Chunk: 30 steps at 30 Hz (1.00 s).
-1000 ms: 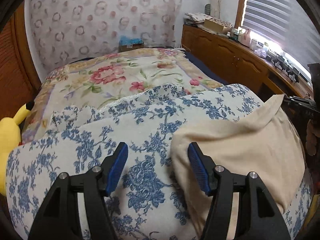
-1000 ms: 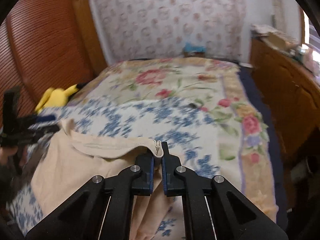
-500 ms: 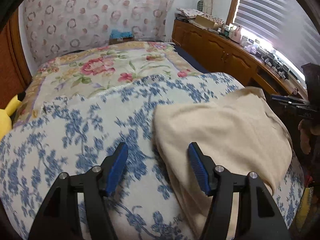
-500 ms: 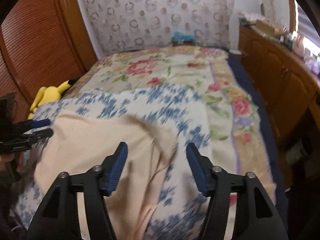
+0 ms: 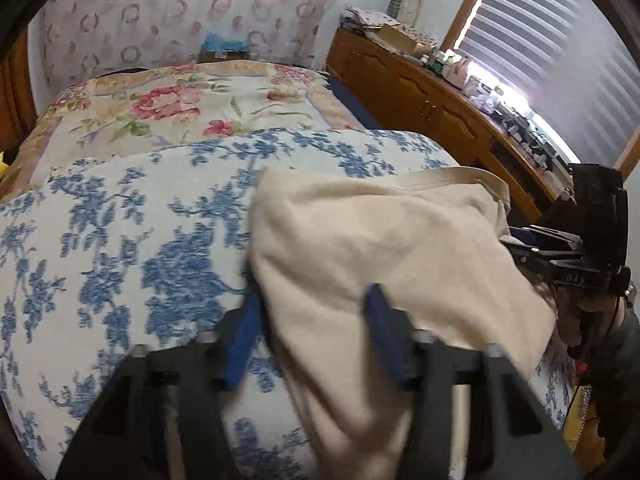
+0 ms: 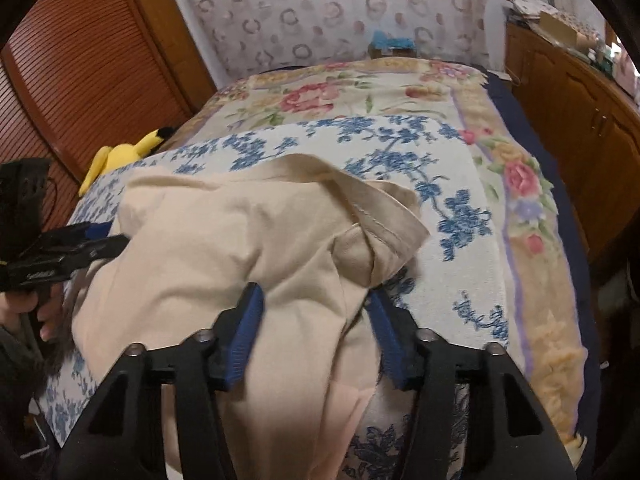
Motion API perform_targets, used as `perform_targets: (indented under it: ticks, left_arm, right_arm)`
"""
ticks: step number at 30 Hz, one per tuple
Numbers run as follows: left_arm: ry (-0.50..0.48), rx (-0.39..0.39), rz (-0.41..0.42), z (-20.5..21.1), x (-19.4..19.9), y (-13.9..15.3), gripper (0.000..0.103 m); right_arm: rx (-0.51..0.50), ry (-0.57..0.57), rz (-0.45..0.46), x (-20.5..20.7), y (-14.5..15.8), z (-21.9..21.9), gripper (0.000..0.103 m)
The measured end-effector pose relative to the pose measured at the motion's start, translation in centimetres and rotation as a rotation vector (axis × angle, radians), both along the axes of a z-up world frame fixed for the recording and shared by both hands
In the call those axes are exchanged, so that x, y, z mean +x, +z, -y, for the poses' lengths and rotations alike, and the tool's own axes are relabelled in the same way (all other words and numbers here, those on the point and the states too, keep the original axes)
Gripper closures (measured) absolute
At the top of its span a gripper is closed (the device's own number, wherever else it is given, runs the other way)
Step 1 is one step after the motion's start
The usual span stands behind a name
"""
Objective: Fold small clothes
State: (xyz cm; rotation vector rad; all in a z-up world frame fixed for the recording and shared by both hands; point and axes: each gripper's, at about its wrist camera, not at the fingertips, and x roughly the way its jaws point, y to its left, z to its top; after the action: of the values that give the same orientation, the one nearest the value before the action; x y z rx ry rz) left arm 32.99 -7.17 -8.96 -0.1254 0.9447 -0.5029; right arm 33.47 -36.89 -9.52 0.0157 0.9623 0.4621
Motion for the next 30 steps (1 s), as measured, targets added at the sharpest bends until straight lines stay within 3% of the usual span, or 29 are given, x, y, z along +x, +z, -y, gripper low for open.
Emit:
perform_targets:
  ticks: [2,3,5,12,18,24,30]
  left_arm:
    - [-0.007,-0.001,-0.001,0.2,0.3,0.0,0.088]
    - [-0.02,-0.01,-0.008,0.4,0.3,0.0,0.091]
    - [-0.028,-0.018,0.005,0.4,0.0,0.4,0.095]
    - [-0.052,-0.131,0.116,-2.5,-3.6,6.0,0.096]
    - [0.046,-0.162,0.233,-8.7,-7.3,10.0,0.096]
    - [0.209,-0.124,0.289,-17.2,-9.9,10.7,0.096]
    - [0.373,-0.078,0.296,-25.1,-10.7,8.8,0.096]
  right_arm:
    - [0.019,0.037,-0.01,-0.4,-0.1,-0.4,0.077]
    - [0.031,0.054,-0.015,-0.5,-0.2,-0.6,0.087]
    - [0.031,0.054,0.004,-0.8,0.0,-0.7,0.091]
    - [0.038,0.073,0.148,-2.4,4.2,-2.5,0.093]
    - [0.051,0.2,0.255,-2.4,8.6,-8.4,0.093]
    - [0.067,0.334,0.308,-0.2,10.7,-17.8,0.093]
    - [0.031,0.483,0.339,2.1,10.7,-28.9,0.093]
